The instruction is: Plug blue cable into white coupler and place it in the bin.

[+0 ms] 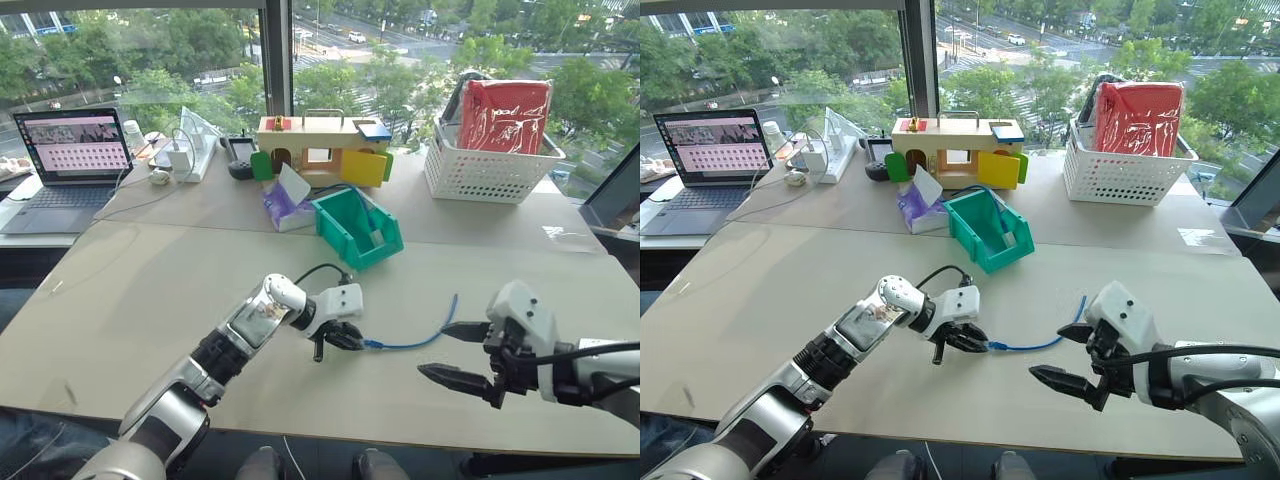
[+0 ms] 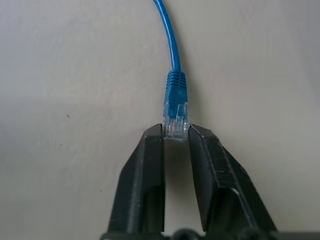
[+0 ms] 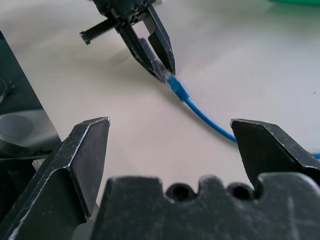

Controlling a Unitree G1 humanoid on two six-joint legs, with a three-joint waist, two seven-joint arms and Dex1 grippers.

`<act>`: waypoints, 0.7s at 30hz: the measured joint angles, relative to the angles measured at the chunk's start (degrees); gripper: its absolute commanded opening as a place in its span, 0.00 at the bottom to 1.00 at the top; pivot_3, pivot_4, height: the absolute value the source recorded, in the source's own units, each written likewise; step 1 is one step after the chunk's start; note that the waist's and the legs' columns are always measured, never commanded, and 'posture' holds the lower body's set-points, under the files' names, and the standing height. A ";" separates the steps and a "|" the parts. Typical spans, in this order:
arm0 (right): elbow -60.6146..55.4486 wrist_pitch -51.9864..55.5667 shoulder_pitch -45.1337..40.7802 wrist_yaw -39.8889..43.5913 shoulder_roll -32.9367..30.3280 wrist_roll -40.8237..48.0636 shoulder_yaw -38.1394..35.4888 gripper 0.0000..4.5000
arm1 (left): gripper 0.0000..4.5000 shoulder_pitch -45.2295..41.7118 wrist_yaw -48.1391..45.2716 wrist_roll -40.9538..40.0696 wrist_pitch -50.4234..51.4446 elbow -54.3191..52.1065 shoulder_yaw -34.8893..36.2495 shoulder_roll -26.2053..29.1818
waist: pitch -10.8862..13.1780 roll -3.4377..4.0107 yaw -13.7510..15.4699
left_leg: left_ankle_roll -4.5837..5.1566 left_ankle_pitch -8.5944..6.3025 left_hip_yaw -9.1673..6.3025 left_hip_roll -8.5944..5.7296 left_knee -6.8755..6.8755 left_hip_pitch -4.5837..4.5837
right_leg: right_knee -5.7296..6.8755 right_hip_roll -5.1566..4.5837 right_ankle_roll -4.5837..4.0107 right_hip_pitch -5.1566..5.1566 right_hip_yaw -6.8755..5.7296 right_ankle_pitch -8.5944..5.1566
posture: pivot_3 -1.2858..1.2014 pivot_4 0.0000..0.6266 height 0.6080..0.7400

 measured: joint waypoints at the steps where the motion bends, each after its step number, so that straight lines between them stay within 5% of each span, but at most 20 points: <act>1: -0.02 0.18 1.60 -0.31 0.06 0.01 0.08 1.00 | 0.05 0.52 0.15 -0.31 0.40 -0.05 0.47 -0.64 | 0.00 0.01 0.18 | 0.00 0.00 -0.04 -0.04 0.00 -0.04 | 0.00 0.00 0.01 0.00 0.00 -0.01 | 0.52 0.24 0.98; 5: -0.05 0.75 6.04 -2.67 3.51 2.01 -0.76 1.00 | 0.05 1.81 0.76 -2.32 1.08 -0.24 1.73 -2.67 | 0.00 -0.01 0.39 | 0.01 0.00 -0.09 -0.05 0.02 -0.12 | -0.04 0.04 0.05 -0.03 0.11 0.01 | 0.52 0.24 0.98; 9: 2.25 4.63 6.75 -12.25 19.04 11.76 -4.97 1.00 | 0.05 2.22 3.47 -5.24 1.19 -3.41 6.68 -5.19 | -0.03 0.03 0.30 | 0.00 0.00 -0.28 0.04 0.05 -0.14 | -0.02 0.23 0.03 -0.03 0.21 0.02 | 0.52 0.24 0.98; 13: 8.24 2.93 8.00 -32.56 31.35 29.23 -8.17 1.00 | 0.05 3.59 5.87 -6.85 1.27 -7.87 9.16 -6.23 | -0.08 0.13 -0.06 | 0.00 0.00 -0.43 0.05 0.05 -0.09 | 0.03 0.23 0.02 -0.01 0.27 0.03 | 0.52 0.24 0.98; 21: 8.16 -18.36 10.72 -64.52 38.60 55.15 2.73 1.00 | 0.05 7.34 8.43 -6.83 4.71 -12.06 7.93 -6.12 | -0.11 0.19 -1.14 | 0.06 0.04 -0.61 0.01 0.05 -0.08 | 0.03 0.25 0.10 0.01 0.35 -0.01 | 0.52 0.24 0.98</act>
